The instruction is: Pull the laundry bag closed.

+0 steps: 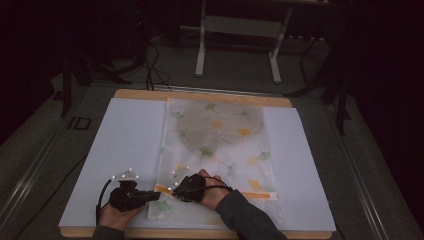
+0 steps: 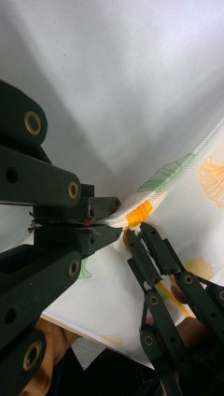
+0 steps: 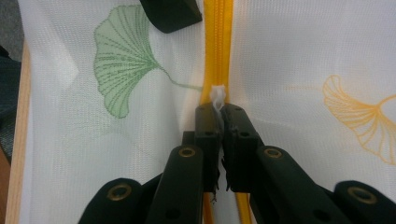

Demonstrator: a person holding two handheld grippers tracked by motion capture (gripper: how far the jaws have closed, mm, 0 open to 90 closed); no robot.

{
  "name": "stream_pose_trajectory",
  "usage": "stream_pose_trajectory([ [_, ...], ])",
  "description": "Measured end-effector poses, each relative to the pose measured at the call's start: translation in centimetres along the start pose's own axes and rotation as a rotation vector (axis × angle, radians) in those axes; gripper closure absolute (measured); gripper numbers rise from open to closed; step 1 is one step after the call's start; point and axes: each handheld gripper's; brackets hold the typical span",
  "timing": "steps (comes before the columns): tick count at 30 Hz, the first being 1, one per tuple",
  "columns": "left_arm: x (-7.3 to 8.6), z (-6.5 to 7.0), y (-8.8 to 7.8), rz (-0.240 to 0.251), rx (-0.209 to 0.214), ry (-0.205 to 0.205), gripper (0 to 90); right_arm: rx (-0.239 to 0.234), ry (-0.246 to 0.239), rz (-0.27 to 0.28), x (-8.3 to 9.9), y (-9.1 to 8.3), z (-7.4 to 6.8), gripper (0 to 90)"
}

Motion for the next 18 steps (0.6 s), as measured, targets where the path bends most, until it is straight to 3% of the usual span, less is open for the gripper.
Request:
stream_pose_trajectory([
  [18, 0.06, -0.12, -0.14, 0.003, 0.012, -0.012, 87.8, -0.032, 0.012, -0.017, 0.75, -0.57, 0.56, 85.2],
])
Point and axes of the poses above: each handheld gripper's, and its own axes: y roughly forward along the jaws, x roughly out of its underside, z roughly to its right, and after that the axes turned 2 degrees about x, right-handed
